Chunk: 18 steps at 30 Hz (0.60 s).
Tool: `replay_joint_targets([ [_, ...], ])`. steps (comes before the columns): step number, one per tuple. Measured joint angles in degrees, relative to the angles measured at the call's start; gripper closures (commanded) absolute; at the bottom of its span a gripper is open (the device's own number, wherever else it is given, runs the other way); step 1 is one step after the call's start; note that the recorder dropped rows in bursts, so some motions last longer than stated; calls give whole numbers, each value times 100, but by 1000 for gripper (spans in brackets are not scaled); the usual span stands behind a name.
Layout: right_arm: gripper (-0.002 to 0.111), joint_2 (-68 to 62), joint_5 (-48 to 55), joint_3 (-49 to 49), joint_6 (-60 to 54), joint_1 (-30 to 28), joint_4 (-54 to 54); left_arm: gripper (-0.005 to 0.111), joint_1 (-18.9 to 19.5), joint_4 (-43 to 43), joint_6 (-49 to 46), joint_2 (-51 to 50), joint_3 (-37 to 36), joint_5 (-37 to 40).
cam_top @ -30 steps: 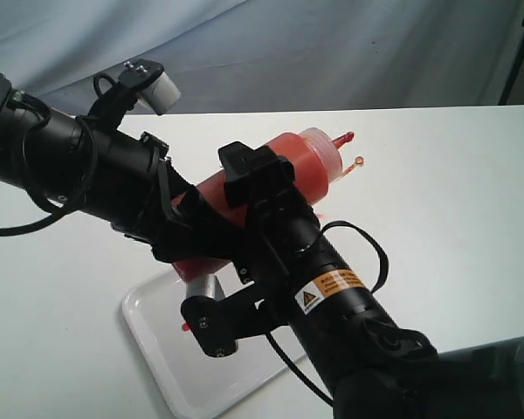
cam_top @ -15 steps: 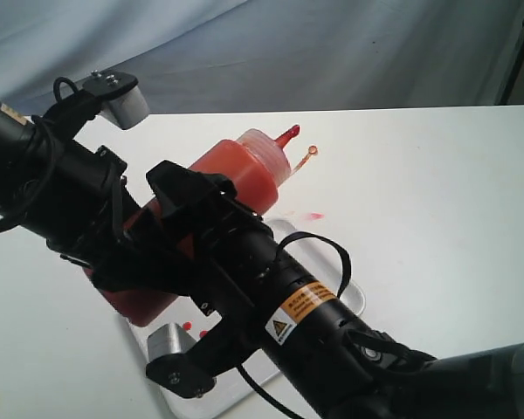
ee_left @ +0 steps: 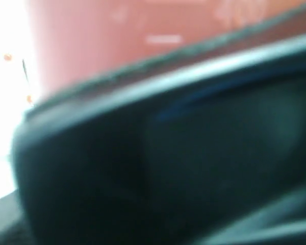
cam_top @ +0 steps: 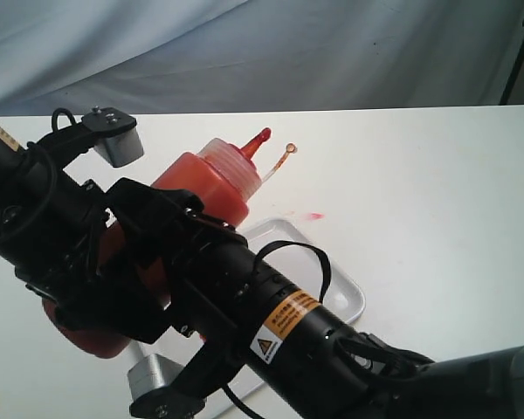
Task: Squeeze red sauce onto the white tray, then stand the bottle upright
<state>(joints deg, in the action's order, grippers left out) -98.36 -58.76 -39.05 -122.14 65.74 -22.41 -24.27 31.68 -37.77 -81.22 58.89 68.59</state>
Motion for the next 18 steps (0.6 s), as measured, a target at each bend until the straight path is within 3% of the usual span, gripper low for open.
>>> replay_joint_targets([
  [7, 108, 0, 50, 0, 0, 0, 58, 97, 0, 109, -29, 0, -178, -193],
  [9, 108, 0, 64, 0, 0, 0, 93, 89, 0, 121, -49, 10, -210, -238],
  [15, 108, 0, 73, 0, 0, -10, 132, 40, 0, 132, -49, 21, -239, -310],
  [18, 108, 0, 73, 0, 0, -10, 105, 35, 0, 144, -37, 21, -255, -376],
])
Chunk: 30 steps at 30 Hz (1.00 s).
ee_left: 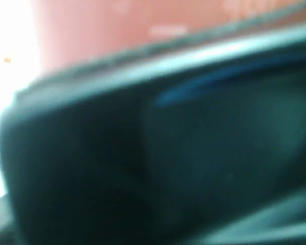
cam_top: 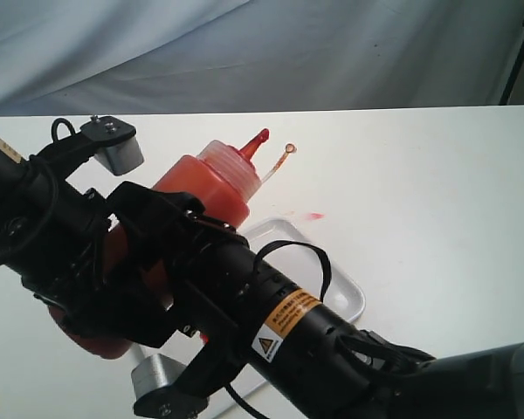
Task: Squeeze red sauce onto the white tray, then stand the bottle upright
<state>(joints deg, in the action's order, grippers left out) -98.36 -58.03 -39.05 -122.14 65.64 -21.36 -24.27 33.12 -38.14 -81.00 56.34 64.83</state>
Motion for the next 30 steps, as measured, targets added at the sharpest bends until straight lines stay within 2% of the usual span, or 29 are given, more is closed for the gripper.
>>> replay_joint_targets([
  [2, 108, 0, -76, 0, 0, 0, -17, 42, 0, 15, 7, 0, -24, -33],
  [4, 108, 0, -96, 0, 0, 0, -6, 57, 0, 79, 7, 0, -51, -28],
  [8, 108, 0, -38, 0, 0, 0, -28, 104, 0, 265, 0, 0, -229, -247],
  [13, 108, -27, 99, 0, 0, -34, -53, 107, 0, 500, -200, 8, -528, -667],
  [16, 108, -5, 536, 0, 0, -58, -79, 107, 0, 656, -200, -25, -645, -773],
  [22, 108, -5, 490, 0, 0, -61, -267, 107, 0, 948, -583, -31, -684, -1020],
  [25, 97, -5, 440, 0, 0, -61, -387, 107, 0, 1022, -694, -31, -684, -1092],
  [30, 60, -5, 398, 0, 0, -61, -513, 107, 0, 1095, -782, -31, -684, -1228],
])
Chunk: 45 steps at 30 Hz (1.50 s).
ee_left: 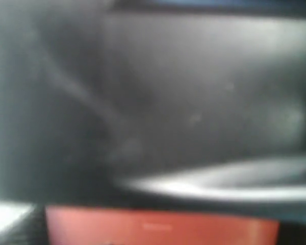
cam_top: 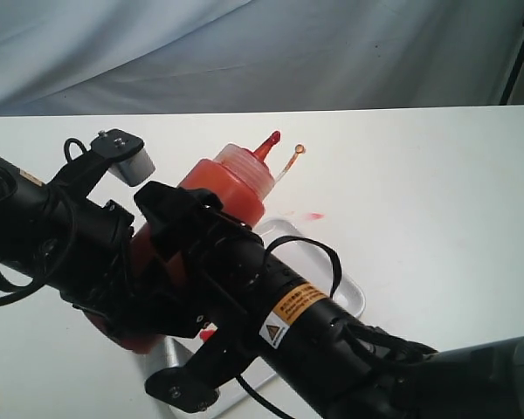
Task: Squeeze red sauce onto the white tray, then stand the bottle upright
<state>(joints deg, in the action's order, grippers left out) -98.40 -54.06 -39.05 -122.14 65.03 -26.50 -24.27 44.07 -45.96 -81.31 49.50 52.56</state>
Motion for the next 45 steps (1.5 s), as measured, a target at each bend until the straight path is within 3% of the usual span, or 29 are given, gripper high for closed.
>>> replay_joint_targets([
  [3, 36, 0, -67, 0, 0, 0, -44, 107, 0, 0, -13, 52, 0, -67],
  [6, 27, 0, -496, 0, 190, 0, -229, 107, 0, 82, -57, 103, 0, -228],
  [28, 27, 13, -1026, -46, 304, 562, -1888, 107, -95, 69, -31, 161, 0, -542],
  [41, 27, 417, -850, -12, 0, 554, -1887, 107, -97, 279, 24, 232, 11, -617],
  [45, 32, 426, -899, -12, 0, 554, -1828, 107, -107, 68, 142, 244, 126, -537],
])
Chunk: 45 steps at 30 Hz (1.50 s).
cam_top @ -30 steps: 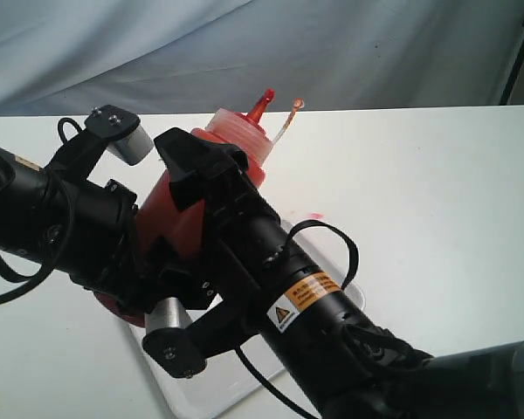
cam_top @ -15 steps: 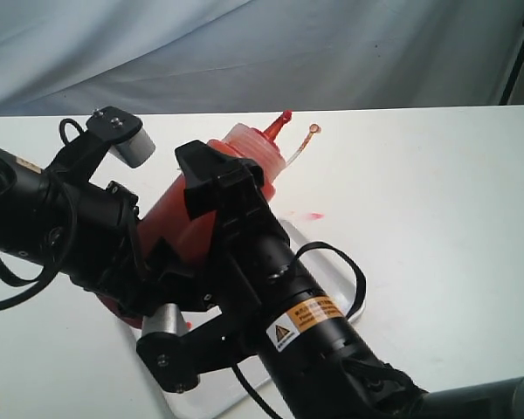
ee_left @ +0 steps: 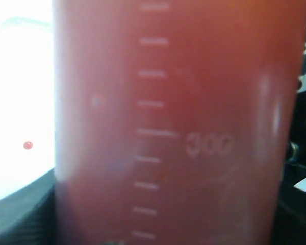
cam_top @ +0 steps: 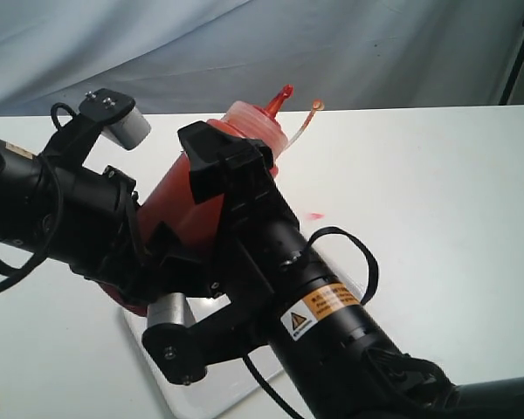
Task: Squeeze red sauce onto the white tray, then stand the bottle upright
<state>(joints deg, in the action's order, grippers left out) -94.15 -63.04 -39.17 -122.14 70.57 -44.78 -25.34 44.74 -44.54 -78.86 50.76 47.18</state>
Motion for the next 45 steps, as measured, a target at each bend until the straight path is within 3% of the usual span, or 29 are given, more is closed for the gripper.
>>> replay_joint_targets([
  [20, 37, 62, -88, -67, 0, 1, 711, 107, -48, -1589, 1053, 786, 218, 165],
  [29, 37, 96, -110, -67, 0, 1, 775, 107, -48, -1823, 1225, 917, 218, 45],
  [37, 37, 265, -538, -139, 0, 141, 724, 107, 96, -2817, 1906, 836, 208, -820],
  [45, 37, 275, -608, -139, 368, 140, 34, 107, 109, -2919, 1971, 833, 208, -922],
])
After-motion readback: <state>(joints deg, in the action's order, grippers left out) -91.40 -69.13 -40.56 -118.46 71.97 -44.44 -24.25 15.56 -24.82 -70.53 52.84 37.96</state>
